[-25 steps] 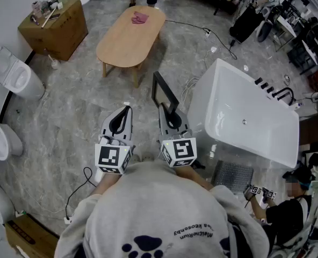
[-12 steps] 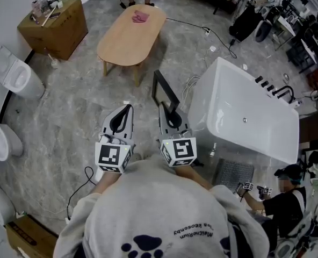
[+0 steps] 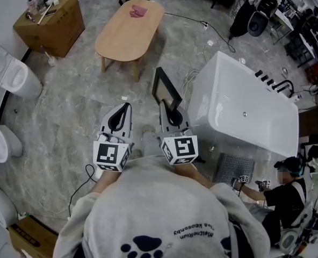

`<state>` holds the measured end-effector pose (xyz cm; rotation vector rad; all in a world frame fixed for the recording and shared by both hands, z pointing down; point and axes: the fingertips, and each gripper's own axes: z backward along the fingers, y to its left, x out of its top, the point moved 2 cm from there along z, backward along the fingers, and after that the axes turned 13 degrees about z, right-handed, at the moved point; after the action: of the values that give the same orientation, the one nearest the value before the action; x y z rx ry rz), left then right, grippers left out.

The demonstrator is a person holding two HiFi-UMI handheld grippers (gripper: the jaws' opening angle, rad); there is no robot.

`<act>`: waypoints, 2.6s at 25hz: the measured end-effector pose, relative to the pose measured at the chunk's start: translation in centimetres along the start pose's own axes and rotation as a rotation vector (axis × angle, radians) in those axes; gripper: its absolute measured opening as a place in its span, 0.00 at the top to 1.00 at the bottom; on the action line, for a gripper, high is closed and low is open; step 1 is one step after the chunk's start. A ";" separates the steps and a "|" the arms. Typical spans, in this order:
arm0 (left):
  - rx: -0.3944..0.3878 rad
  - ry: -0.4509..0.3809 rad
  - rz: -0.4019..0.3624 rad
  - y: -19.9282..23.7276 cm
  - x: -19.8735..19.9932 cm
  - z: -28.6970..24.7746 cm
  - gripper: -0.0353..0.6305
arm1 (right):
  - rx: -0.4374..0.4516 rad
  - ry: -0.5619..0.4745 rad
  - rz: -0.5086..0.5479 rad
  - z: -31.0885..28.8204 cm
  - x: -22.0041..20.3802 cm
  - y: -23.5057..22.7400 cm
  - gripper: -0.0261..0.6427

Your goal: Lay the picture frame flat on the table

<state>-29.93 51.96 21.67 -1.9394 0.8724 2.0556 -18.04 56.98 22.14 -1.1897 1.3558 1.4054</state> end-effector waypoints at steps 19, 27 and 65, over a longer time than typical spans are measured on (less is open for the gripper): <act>0.115 -0.072 0.022 5.8 2.7 -11.1 0.93 | 0.197 -0.045 0.037 -14.7 -0.1 -4.5 0.93; 0.212 -0.118 0.007 7.1 3.7 -16.3 0.93 | 0.320 -0.078 0.036 -20.3 -0.6 -7.2 0.93; 0.099 0.010 0.069 11.5 1.3 -30.3 0.93 | 0.189 0.029 0.009 -29.1 -5.6 -16.1 0.93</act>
<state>-10.16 26.36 24.47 -1.8953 1.0365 2.0000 1.24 29.50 25.14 -1.0838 1.4806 1.2406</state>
